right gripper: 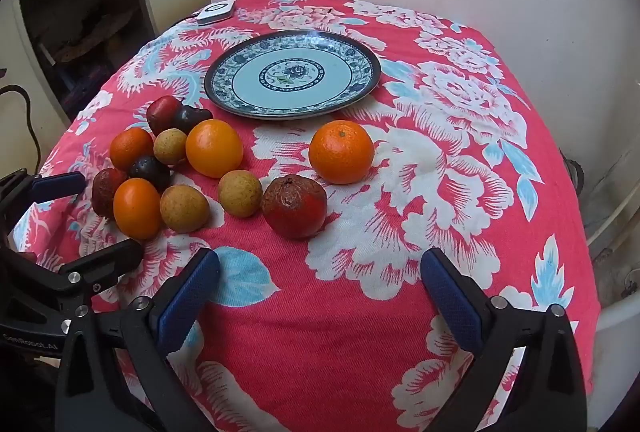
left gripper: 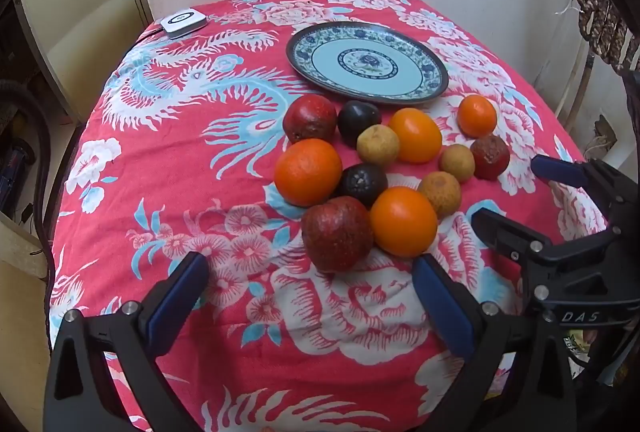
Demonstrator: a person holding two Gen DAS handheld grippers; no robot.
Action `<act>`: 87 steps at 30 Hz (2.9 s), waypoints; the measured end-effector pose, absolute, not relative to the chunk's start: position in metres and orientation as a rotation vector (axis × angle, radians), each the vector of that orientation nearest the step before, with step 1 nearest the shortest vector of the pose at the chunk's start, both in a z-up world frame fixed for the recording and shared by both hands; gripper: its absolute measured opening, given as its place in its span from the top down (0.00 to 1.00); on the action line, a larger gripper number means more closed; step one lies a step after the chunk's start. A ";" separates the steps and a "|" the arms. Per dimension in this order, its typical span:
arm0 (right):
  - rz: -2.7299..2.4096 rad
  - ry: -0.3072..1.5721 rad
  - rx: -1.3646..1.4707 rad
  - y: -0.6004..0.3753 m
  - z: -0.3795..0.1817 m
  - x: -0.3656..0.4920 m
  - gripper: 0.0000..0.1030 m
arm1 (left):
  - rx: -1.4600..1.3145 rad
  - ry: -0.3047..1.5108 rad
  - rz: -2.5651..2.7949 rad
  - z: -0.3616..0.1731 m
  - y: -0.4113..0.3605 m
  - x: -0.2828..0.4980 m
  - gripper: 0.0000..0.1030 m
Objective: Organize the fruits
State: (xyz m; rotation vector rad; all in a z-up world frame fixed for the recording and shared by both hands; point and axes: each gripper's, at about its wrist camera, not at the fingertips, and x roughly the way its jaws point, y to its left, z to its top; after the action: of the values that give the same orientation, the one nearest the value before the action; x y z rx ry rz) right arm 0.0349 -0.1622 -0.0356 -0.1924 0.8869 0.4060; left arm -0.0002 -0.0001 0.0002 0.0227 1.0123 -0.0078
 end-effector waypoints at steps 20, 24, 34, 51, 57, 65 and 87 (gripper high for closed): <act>0.403 0.884 -0.193 -0.164 -0.036 0.034 0.00 | 0.021 1.016 -0.008 0.000 0.000 0.000 0.00; 0.404 0.884 -0.194 -0.163 -0.036 0.034 0.00 | 0.021 1.016 -0.008 0.000 0.000 0.000 0.00; 0.404 0.883 -0.194 -0.164 -0.036 0.034 0.00 | 0.022 1.015 -0.008 0.000 0.000 0.000 0.00; 0.404 0.881 -0.193 -0.164 -0.037 0.034 0.00 | 0.022 1.016 -0.008 0.000 0.000 0.000 0.00; 0.404 0.881 -0.193 -0.163 -0.036 0.034 0.00 | 0.022 1.016 -0.008 0.000 0.000 0.000 0.00; 0.404 0.883 -0.194 -0.164 -0.036 0.034 0.00 | 0.021 1.016 -0.007 0.000 0.000 0.000 0.00; 0.455 0.879 -0.215 -0.158 -0.031 0.027 0.15 | -0.039 0.987 0.013 0.013 0.021 -0.011 0.03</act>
State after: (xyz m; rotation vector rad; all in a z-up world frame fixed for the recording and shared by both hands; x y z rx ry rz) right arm 0.0267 -0.1576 -0.0314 -0.2153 0.8794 0.4552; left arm -0.0115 0.0214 0.0133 -0.0389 0.9869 0.0132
